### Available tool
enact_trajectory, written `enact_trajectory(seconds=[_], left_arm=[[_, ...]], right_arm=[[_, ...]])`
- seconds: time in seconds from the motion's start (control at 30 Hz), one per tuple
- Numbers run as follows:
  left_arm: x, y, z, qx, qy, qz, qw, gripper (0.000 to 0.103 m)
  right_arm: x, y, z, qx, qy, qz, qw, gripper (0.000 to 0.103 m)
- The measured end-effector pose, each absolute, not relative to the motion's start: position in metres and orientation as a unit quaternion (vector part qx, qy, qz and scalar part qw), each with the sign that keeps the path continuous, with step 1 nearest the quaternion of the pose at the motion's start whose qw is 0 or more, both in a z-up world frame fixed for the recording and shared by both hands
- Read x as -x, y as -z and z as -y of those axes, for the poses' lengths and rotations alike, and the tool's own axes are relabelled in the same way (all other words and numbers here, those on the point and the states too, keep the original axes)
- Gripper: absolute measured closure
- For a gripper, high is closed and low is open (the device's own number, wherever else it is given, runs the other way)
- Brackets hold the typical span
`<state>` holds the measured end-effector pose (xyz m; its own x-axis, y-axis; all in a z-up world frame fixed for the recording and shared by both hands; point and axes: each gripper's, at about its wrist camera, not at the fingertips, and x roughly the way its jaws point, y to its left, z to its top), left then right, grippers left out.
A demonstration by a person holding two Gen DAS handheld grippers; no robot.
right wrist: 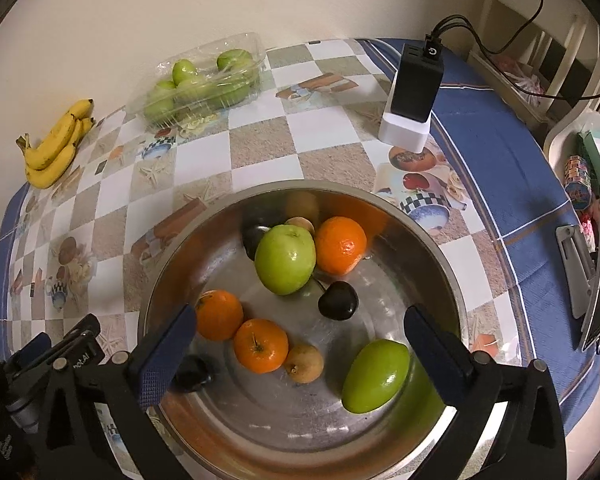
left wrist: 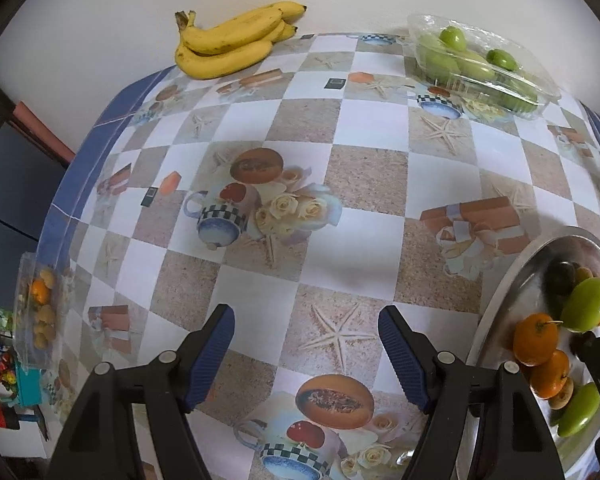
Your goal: Organize fruits
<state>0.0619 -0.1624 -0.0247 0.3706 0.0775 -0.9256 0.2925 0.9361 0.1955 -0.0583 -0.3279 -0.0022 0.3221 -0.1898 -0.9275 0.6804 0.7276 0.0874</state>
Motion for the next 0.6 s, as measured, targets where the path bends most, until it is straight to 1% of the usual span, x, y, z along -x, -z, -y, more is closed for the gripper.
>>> enact_trajectory(seconds=[0.6], left_arm=[[-0.05, 0.024, 0.132, -0.184, 0.062, -0.549, 0.813, 0.025]], right_arm=[[0.06, 0.004, 0.31, -0.223, 0.272, -0.51, 0.785, 0.0]])
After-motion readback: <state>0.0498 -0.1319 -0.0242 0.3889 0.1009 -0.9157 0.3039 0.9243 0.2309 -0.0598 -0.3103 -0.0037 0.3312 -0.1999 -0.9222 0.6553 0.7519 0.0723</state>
